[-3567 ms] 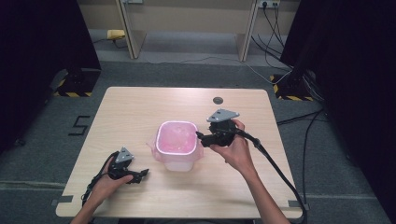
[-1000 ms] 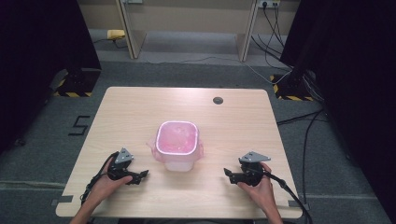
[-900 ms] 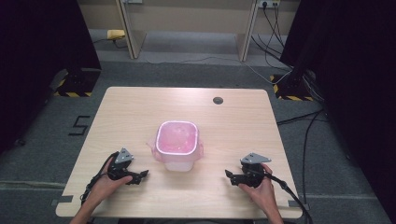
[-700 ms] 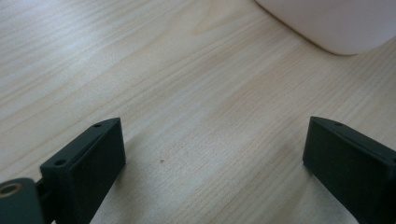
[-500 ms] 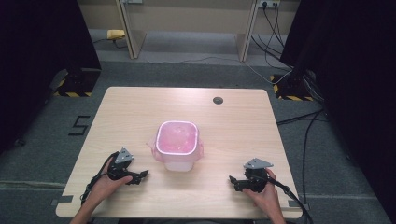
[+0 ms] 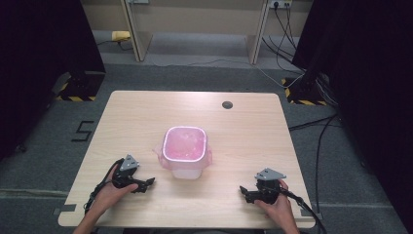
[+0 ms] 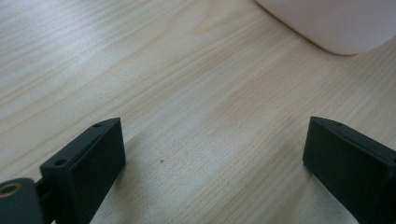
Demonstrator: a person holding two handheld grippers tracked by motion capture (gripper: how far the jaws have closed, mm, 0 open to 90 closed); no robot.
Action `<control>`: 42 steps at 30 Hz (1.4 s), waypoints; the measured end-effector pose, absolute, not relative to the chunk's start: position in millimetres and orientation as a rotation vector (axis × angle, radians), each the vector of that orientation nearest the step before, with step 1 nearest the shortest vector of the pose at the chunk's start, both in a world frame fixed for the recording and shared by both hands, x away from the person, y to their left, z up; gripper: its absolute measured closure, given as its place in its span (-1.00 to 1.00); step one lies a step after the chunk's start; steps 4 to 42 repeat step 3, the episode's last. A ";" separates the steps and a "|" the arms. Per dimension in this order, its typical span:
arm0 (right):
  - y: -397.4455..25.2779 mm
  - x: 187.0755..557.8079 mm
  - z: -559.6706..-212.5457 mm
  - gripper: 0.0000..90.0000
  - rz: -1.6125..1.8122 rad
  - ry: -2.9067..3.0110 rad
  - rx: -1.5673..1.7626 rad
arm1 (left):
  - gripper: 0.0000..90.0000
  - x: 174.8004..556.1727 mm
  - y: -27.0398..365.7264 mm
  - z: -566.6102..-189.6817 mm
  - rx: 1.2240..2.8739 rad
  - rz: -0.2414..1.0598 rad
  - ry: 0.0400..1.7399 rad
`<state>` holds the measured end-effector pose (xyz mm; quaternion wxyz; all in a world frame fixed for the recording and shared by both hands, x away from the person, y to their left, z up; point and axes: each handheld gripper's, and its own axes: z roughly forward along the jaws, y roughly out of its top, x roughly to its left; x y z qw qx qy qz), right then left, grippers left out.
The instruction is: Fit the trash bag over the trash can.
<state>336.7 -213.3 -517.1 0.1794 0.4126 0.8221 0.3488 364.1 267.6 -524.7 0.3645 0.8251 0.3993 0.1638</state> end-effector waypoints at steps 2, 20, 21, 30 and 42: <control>-213.3 336.7 -517.1 -0.68 0.986 2.324 1.166 | -0.89 364.1 267.6 -524.7 2.122 0.421 1.027; -213.3 336.7 -517.1 -0.68 0.986 2.324 1.166 | -0.89 364.1 267.6 -524.7 2.122 0.421 1.027; -213.3 336.7 -517.1 -0.68 0.986 2.324 1.166 | -0.89 364.1 267.6 -524.7 2.122 0.421 1.027; -213.3 336.7 -517.1 -0.68 0.986 2.324 1.166 | -0.89 364.1 267.6 -524.7 2.122 0.421 1.027; -213.3 336.7 -517.1 -0.68 0.986 2.324 1.166 | -0.89 364.1 267.6 -524.7 2.122 0.421 1.027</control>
